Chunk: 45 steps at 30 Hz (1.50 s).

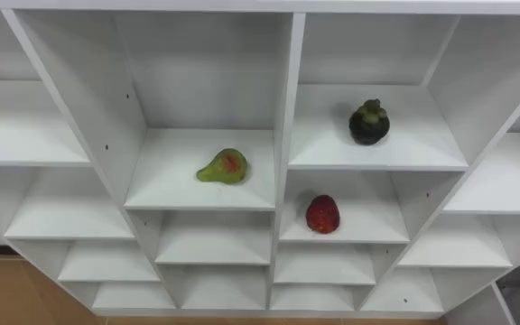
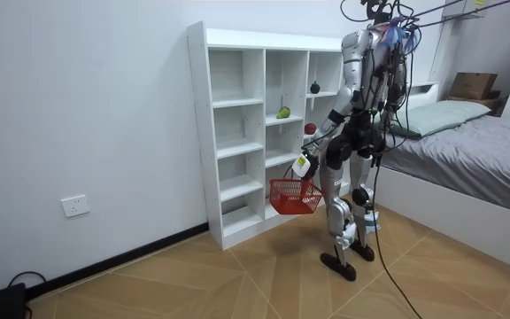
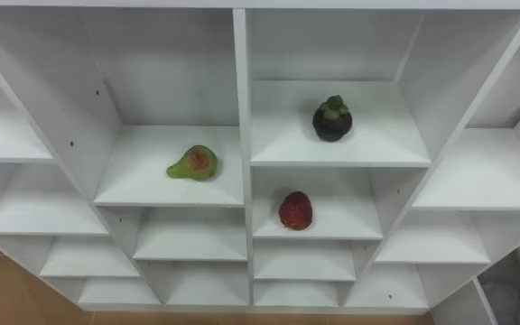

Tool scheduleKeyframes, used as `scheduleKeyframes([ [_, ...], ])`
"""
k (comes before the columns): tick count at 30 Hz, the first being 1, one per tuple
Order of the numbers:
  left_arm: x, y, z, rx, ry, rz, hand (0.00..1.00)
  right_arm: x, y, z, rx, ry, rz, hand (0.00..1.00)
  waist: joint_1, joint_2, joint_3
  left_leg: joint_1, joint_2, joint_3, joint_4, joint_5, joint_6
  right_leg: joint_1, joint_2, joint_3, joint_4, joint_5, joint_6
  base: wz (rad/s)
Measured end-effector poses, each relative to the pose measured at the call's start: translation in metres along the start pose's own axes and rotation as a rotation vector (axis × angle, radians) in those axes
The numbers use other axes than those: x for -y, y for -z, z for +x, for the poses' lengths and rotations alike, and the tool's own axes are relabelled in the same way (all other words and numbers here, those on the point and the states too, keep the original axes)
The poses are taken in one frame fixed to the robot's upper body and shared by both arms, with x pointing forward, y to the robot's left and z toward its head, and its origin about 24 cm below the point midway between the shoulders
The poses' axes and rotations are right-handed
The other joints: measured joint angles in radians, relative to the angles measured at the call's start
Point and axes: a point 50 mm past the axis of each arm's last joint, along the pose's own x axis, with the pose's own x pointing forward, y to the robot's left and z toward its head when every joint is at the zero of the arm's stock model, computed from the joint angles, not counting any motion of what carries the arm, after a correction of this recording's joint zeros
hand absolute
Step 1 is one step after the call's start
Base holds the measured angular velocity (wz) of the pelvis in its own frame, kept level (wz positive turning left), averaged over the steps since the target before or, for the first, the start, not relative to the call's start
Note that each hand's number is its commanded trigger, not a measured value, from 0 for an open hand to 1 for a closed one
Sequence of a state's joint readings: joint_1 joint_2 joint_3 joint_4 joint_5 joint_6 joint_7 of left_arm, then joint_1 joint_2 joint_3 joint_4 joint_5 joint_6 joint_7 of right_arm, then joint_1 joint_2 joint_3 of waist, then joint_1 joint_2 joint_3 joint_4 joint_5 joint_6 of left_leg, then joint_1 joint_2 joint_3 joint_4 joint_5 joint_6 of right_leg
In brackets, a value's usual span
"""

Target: Collect fruits from the closet

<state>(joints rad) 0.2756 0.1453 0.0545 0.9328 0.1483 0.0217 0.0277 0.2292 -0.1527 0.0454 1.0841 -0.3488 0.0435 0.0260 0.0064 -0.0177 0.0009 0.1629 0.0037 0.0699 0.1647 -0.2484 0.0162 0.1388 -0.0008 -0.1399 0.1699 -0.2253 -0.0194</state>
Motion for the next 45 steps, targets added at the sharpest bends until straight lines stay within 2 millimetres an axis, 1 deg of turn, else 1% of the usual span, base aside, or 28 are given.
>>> scheduleKeyframes([
  [11, 0.0, 0.001, 0.0, -0.003, -0.009, 0.0, 1.0, -0.001, -0.001, 0.0, 0.002, -0.005, -0.025, 0.0, 0.001, -0.003, -0.0001, -0.001, 0.0, 0.0, 0.0, 0.0, 0.0, -0.001, 0.001, 0.0, 0.0, 0.0, 0.0, 0.0],
  [14, -0.001, 0.001, 0.0, -0.005, -0.013, 0.001, 1.0, -0.001, -0.001, 0.0, 0.001, -0.006, -0.025, 0.0, 0.001, -0.005, -0.0007, -0.002, -0.001, -0.008, 0.0, 0.0, 0.0, 0.001, 0.001, -0.001, -0.001, 0.0, 0.0, 0.01],
  [18, -0.001, 0.001, 0.0, -0.004, -0.013, 0.001, 1.0, -0.001, -0.001, 0.0, 0.002, -0.005, -0.023, 0.0, 0.001, -0.006, -0.001, -0.001, 0.0, -0.008, 0.0, 0.0, 0.0, 0.0, 0.001, -0.002, -0.001, 0.0, 0.0, 0.0],
  [34, 0.0, 0.0, 0.0, 0.001, -0.013, 0.002, 1.0, 0.001, -0.003, 0.0, 0.016, 0.03, -0.022, 0.0, 0.001, -0.001, -0.0011, -0.001, 0.0, -0.001, 0.0, 0.0, 0.0, 0.003, 0.001, -0.001, 0.0, 0.0, 0.0, 0.0],
  [39, 0.0, -0.002, 0.0, 0.013, -0.018, 0.0, 1.0, 0.008, -0.015, -0.002, 0.087, 0.091, 0.019, 0.0, 0.001, 0.004, -0.0009, -0.002, 0.0, -0.002, 0.0, 0.0, 0.0, 0.002, 0.001, -0.001, 0.001, 0.001, 0.0, 0.0],
  [42, -0.001, -0.006, 0.0, 0.039, -0.029, -0.002, 1.0, 0.014, -0.03, -0.005, 0.169, 0.131, 0.036, 0.0, 0.002, 0.007, -0.0025, -0.013, 0.001, 0.001, 0.001, 0.0, 0.0, -0.011, 0.0, 0.0, 0.001, 0.003, -0.001, 0.0],
  [43, -0.001, -0.009, 0.0, 0.053, -0.029, -0.003, 1.0, 0.017, -0.038, -0.007, 0.208, 0.15, 0.044, 0.0, 0.003, 0.008, -0.003, -0.018, 0.002, 0.002, 0.001, 0.0, 0.0, -0.017, 0.0, 0.0, 0.0, 0.006, -0.001, 0.0],
  [44, -0.001, -0.01, 0.0, 0.06, -0.027, -0.004, 1.0, 0.019, -0.046, -0.008, 0.25, 0.166, 0.072, 0.0, 0.002, 0.008, -0.0029, -0.019, 0.003, 0.003, 0.001, 0.0, 0.0, -0.018, 0.001, -0.001, 0.0, 0.008, -0.002, 0.0],
  [45, -0.001, -0.01, 0.0, 0.064, -0.025, -0.004, 1.0, 0.02, -0.049, -0.009, 0.271, 0.172, 0.091, 0.0, 0.002, 0.007, -0.003, -0.018, 0.003, 0.003, 0.001, 0.0, 0.0, -0.018, 0.001, -0.001, 0.0, 0.008, -0.001, 0.0],
])
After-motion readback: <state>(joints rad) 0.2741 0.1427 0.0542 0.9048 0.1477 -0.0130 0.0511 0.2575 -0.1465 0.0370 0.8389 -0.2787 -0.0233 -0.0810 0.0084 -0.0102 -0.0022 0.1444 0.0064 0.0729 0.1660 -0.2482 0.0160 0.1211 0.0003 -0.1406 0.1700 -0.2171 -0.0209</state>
